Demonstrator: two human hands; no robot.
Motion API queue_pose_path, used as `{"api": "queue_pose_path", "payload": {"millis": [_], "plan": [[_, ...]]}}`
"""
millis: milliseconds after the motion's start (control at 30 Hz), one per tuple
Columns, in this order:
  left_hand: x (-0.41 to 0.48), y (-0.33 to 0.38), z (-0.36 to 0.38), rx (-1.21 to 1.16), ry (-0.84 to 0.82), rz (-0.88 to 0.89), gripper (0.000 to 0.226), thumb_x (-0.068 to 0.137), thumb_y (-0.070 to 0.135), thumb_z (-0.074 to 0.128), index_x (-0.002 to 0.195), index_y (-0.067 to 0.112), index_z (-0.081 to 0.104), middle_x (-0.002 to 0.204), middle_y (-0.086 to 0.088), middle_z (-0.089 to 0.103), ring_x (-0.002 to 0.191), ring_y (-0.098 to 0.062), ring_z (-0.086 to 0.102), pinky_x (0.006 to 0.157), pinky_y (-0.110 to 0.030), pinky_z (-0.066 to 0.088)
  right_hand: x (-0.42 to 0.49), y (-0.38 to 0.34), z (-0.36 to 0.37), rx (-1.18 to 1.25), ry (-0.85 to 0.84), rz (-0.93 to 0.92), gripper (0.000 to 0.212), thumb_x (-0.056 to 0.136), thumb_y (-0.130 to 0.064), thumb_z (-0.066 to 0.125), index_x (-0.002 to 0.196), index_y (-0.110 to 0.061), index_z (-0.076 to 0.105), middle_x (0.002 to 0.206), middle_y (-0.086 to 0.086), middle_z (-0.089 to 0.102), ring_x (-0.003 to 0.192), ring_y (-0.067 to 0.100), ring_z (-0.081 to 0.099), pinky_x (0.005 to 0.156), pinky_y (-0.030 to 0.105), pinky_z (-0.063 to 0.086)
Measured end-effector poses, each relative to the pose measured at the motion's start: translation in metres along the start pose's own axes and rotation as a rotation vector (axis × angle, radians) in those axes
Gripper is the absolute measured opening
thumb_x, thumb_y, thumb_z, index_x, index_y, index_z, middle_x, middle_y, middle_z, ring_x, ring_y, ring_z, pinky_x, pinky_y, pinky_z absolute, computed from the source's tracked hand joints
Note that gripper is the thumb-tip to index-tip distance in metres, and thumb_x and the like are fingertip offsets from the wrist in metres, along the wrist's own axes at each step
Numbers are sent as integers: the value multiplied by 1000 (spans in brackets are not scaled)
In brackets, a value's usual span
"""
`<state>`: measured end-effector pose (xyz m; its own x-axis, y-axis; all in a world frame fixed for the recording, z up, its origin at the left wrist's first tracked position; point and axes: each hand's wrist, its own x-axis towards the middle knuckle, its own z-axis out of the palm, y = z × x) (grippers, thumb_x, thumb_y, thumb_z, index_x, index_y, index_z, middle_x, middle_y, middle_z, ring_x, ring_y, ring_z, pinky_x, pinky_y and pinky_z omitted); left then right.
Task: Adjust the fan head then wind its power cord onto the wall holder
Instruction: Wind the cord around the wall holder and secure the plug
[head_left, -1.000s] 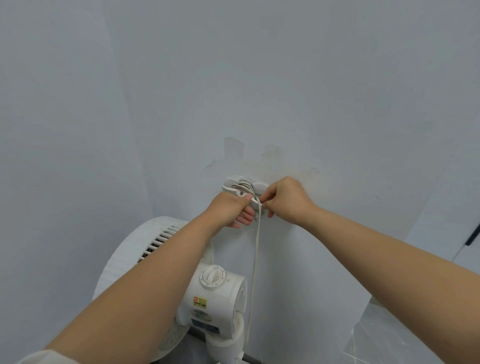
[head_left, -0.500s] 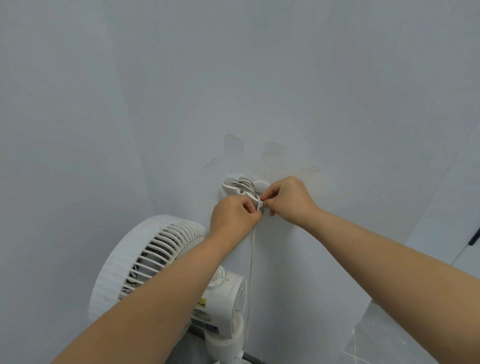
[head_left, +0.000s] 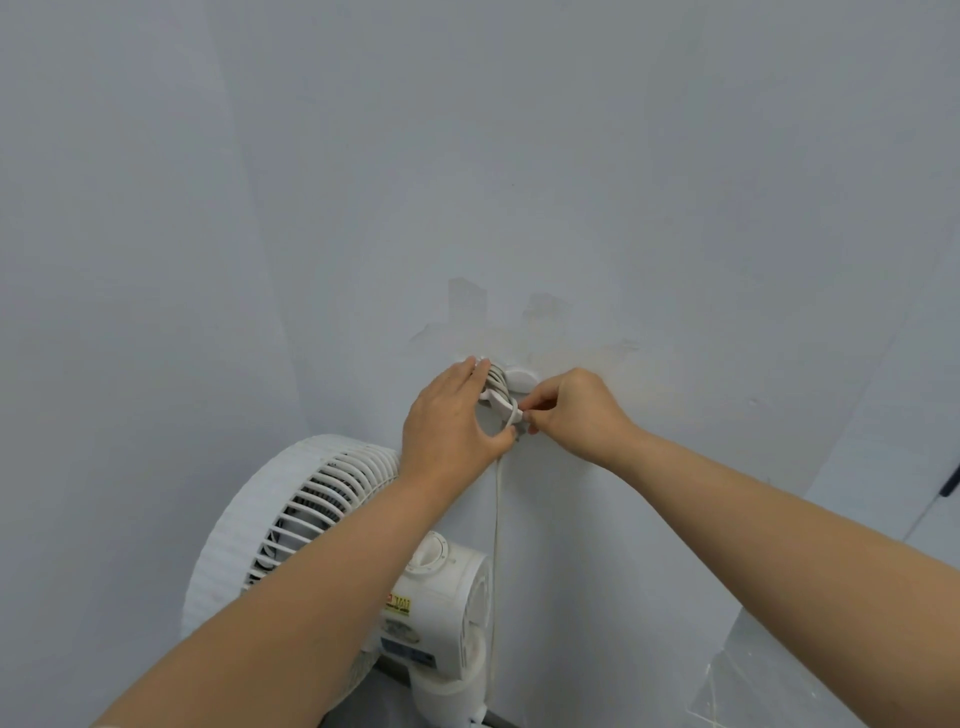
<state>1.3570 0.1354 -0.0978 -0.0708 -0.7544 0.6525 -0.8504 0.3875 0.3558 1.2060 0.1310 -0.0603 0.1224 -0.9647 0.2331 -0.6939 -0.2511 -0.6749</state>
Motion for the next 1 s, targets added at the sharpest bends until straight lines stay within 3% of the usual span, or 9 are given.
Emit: {"api": "queue_pose_path", "payload": {"millis": [133,300,433,567,1000], "plan": [[2,-1,-5,26,-34,24,79,72,48,71,139,17,43,146,1,43,136,-14,38,108,-26,31,1,-2,1,-38,-58,-31,10,75,-6,73,81,-12,77,65,0,64,65,12,54,64,24,43],[6,-4,-7,80,-47,74,72,74,47,68,136,16,48,143,-2,48,132,-16,44,107,-31,35,1,-1,3,-102,28,-31,8,81,-16,69,77,-14,75,62,1,64,61,18,58,68,31,51],[11,-6,-7,151,33,137,61,65,46,65,114,10,66,113,-7,70,97,-23,69,81,-34,53,3,-3,1,-227,68,-34,11,83,-21,68,79,-12,73,59,1,58,68,23,61,67,31,49],[14,-7,-8,197,92,177,47,61,36,64,100,10,73,90,0,75,70,-19,70,61,-26,54,4,-3,-1,-284,86,-34,10,83,-16,64,77,-13,72,63,4,61,74,26,63,67,30,48],[13,-13,-1,191,42,155,45,68,33,67,107,11,70,103,-4,73,86,-20,71,61,-28,55,7,0,1,-278,96,-26,10,82,-15,63,74,-14,70,59,0,55,72,28,64,70,34,54]]}}
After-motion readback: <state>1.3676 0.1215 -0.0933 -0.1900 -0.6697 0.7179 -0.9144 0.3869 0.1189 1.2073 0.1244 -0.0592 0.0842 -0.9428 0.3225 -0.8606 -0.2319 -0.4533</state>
